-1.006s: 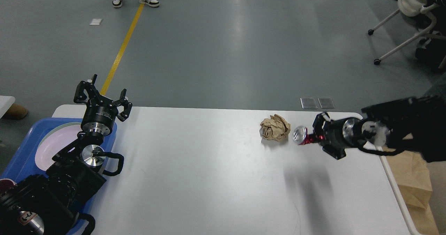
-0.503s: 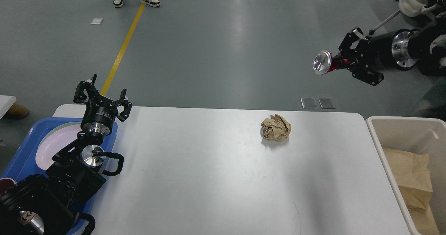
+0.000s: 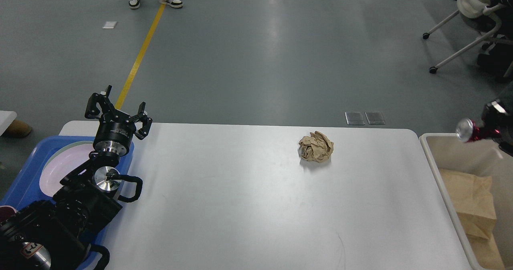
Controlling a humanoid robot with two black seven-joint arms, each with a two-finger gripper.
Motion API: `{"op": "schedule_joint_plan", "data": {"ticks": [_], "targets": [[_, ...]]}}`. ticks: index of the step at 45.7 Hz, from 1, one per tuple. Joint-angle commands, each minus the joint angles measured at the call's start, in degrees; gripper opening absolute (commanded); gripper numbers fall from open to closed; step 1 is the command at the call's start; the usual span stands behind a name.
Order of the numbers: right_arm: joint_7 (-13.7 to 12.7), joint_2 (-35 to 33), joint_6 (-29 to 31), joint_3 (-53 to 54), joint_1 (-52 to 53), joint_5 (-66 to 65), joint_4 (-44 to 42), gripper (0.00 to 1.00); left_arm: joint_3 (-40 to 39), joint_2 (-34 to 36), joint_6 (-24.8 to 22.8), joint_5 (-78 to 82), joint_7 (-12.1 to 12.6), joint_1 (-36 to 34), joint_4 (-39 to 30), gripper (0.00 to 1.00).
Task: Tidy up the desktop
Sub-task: 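Carry the red can over the bin and release it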
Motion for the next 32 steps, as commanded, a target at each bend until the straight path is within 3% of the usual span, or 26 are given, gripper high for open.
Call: {"op": "schedule_joint_plan", "data": {"ticks": [1,4,7,18,32], "targets": [[0.0,0.5,-1.6,0.4,-10.8,-0.1,-6.7,0.02,0.0,-0.1,0.0,0.0,0.0,0.0,0.0,0.96],[0.1,1.0,-1.7,1.1,-15.6,-0.1,-10.5,0.43,0.0,-0.1,0.0,0.0,0.0,0.0,0.0,0.97],[0.2,2.1,-1.9,2.1,-19.5,0.0,-14.9,1.00,0.0,0.0,0.0,0.0,0.0,0.0,0.0,0.96],[0.2,5.7,-2.1,4.8,-29.4,-0.1,-22.1,1.00,0.0,-0.1,0.0,0.0,-0.1,0.0,0.0,0.97],[0.1,10.1,-1.3,2.9,-21.9,-5.0,-21.4,1.00,0.0,0.0,0.0,0.0,0.0,0.0,0.0,0.97]]}}
